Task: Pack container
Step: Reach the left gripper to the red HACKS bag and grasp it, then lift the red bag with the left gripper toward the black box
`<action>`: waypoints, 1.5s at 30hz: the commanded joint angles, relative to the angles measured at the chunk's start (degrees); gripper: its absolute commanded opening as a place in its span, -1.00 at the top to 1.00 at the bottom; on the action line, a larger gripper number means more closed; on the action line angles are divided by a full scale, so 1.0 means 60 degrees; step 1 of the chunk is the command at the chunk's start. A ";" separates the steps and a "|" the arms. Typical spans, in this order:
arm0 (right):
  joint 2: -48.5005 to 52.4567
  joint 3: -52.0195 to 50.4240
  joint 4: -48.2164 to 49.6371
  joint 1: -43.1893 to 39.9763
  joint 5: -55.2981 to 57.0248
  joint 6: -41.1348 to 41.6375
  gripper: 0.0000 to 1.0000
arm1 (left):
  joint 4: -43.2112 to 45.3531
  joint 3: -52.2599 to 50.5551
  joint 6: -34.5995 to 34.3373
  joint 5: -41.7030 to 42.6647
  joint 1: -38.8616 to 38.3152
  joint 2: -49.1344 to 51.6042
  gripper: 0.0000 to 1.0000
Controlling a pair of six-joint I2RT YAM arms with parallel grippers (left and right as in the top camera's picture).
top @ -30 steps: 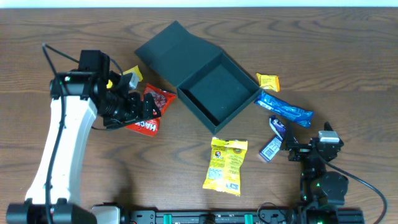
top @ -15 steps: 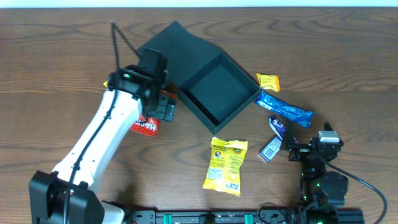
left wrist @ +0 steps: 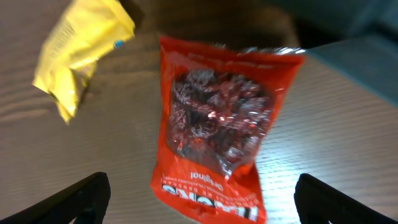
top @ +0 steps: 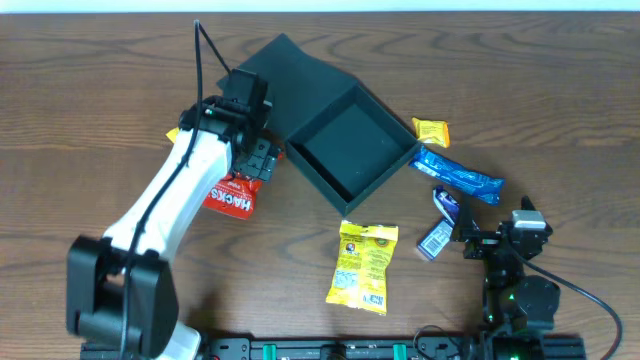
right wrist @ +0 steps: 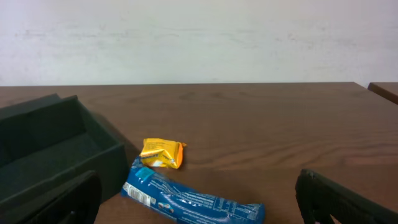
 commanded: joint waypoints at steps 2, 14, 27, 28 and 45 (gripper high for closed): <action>-0.0055 -0.0022 -0.0044 0.0073 -0.0007 0.0135 -0.98 | -0.0018 -0.0131 -0.0033 0.0335 0.0102 0.0754 -0.91; -0.0055 -0.0022 -0.0044 0.0073 -0.0007 0.0135 -0.98 | 0.0364 -0.0131 0.0007 0.0226 0.0117 0.2484 -0.91; -0.0055 -0.0022 -0.0044 0.0073 -0.0007 0.0135 -0.98 | 0.0565 -0.0131 0.0004 -0.0528 0.0506 0.2630 -0.88; -0.0055 -0.0022 -0.0044 0.0073 -0.0007 0.0135 -0.98 | 0.0561 -0.0131 0.0004 -0.0525 0.0528 0.2630 -0.80; -0.0055 -0.0022 -0.0044 0.0073 -0.0007 0.0135 -0.98 | 0.0251 -0.0131 0.0004 -0.0339 0.0539 0.2630 0.00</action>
